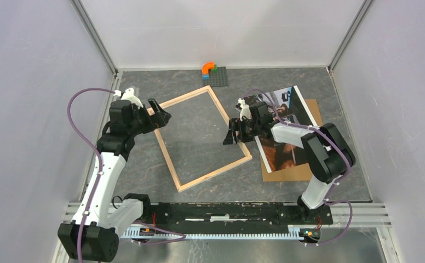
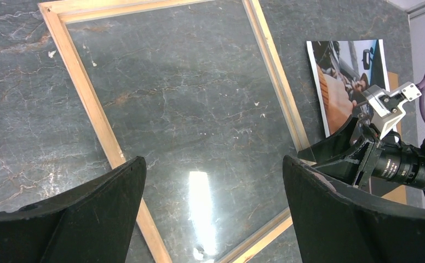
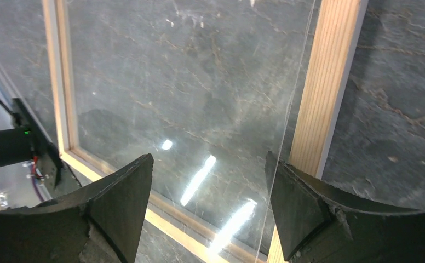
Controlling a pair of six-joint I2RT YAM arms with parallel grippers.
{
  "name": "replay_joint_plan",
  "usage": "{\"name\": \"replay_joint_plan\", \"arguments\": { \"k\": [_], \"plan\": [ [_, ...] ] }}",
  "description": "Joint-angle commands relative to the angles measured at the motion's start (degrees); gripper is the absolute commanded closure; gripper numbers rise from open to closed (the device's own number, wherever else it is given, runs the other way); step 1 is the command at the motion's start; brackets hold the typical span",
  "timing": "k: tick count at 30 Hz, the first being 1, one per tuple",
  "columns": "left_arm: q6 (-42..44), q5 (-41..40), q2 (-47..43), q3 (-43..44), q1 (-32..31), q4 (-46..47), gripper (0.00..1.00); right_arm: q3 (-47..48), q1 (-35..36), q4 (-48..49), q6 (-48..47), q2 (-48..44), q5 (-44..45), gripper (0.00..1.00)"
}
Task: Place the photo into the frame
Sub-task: Place the photo frame item in the photo frame.
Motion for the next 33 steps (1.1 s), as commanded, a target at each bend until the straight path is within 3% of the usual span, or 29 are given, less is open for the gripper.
{"name": "replay_joint_plan", "arguments": {
  "k": [1, 14, 22, 28, 33],
  "plan": [
    [2.59, 1.55, -1.21, -0.40, -0.38, 2.19, 0.00, 2.22, 0.65, -8.40, -5.30, -3.55, 8.17, 0.19],
    [2.58, 3.11, -1.57, -0.46, -1.27, 2.22, 0.00, 1.39, 1.58, -14.63, -7.46, -11.57, 14.72, 0.18],
    [2.55, 4.37, -0.79, -0.58, -1.66, 2.18, 0.00, -1.51, -0.52, -13.02, -9.40, -13.81, 16.23, 0.17],
    [1.87, 6.44, 0.91, -1.03, -2.03, 2.89, 0.00, -4.19, -0.59, -14.49, -12.35, -15.62, 23.52, 0.18],
    [-1.70, 11.77, 6.42, -1.36, -7.76, 4.55, 0.00, -7.61, -0.75, -17.68, -15.17, -22.24, 39.70, 0.18]
  ]
}}
